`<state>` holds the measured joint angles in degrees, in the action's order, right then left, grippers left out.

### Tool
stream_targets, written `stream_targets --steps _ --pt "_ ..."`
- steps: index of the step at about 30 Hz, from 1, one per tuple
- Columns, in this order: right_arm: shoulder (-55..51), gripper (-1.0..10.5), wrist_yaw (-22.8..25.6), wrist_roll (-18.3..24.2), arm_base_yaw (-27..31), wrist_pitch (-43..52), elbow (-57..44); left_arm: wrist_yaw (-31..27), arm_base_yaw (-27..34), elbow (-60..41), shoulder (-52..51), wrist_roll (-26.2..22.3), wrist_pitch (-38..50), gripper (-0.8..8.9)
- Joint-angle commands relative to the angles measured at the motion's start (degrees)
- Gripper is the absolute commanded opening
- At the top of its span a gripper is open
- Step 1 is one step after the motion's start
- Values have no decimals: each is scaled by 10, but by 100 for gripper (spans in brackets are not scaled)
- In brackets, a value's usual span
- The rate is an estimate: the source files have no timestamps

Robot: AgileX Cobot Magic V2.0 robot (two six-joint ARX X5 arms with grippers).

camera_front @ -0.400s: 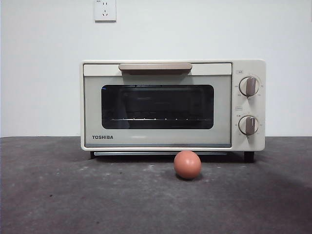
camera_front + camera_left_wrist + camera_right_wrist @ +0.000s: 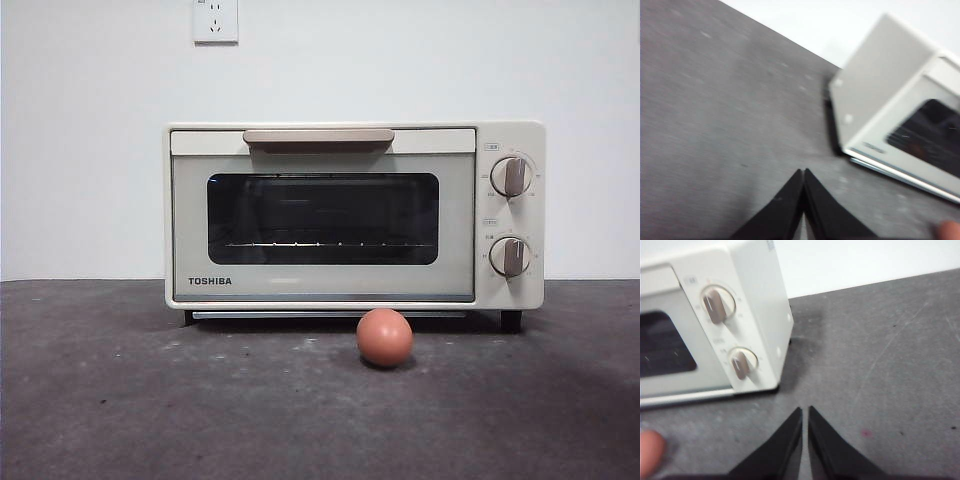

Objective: Eggoven

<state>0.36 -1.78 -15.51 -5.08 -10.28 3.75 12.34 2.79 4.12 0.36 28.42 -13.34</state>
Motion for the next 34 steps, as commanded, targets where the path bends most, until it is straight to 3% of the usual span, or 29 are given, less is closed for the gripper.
stream_targets --steps 1,7,10,16,21,26,31,34 --pt "0 5 -4 -39 0 -8 45 23 2 42 7 27 -10 7" --pt "53 5 -25 -39 0 -92 149 127 2 128 73 24 -64 7" --pt "99 5 -71 -29 -1 -138 206 163 1 175 120 -7 -94 7" --pt "204 5 -188 36 -1 -268 321 222 -14 283 212 -97 -188 7" --pt "280 5 -271 104 -8 -386 403 228 -64 357 273 -161 -276 7" --pt "318 5 -273 144 -38 -466 454 227 -110 392 304 -189 -329 7" --pt "322 10 -267 145 -56 -461 459 227 -128 394 318 -190 -334 7" --pt "322 153 -267 143 -57 -459 459 227 -128 394 319 -190 -334 7"
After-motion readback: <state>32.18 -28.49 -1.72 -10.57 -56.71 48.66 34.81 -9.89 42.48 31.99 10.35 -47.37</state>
